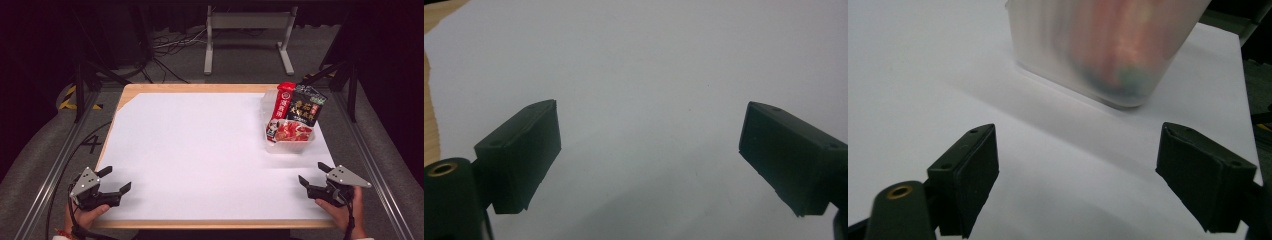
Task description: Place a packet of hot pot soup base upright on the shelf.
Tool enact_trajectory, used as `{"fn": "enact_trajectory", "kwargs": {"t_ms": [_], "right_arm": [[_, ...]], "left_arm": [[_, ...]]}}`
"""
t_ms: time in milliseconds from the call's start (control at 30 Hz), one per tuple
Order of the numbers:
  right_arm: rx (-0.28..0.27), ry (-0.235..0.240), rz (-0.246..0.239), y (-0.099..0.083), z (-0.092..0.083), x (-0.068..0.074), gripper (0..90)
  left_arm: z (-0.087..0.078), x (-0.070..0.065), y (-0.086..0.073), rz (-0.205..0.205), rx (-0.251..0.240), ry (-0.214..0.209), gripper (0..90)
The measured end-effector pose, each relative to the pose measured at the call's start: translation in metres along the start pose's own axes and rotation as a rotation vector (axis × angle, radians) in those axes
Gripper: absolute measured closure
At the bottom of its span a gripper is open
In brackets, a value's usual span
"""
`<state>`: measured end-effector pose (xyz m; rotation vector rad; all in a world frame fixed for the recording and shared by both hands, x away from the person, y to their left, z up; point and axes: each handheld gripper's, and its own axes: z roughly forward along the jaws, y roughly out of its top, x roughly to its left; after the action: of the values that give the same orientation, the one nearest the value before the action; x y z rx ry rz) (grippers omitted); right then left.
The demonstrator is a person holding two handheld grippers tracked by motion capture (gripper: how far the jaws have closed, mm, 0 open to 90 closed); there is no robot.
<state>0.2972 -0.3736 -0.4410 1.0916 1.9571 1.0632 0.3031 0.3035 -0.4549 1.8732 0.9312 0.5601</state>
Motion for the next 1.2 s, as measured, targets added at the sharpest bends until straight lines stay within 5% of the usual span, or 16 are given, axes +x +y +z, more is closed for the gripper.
{"fn": "enact_trajectory", "kwargs": {"t_ms": [233,1200], "right_arm": [[-0.055,-0.03,0.009,0.004,-0.0081,-0.0003,18.2],[-0.009,-0.039,-0.04,0.006,-0.0061,0.0056,18.6]], "left_arm": [[-0.005,-0.0012,0.0006,0.011,-0.02,0.008,10.0],[-0.0064,-0.0018,0.0055,0.017,-0.029,0.005,10.6]]}}
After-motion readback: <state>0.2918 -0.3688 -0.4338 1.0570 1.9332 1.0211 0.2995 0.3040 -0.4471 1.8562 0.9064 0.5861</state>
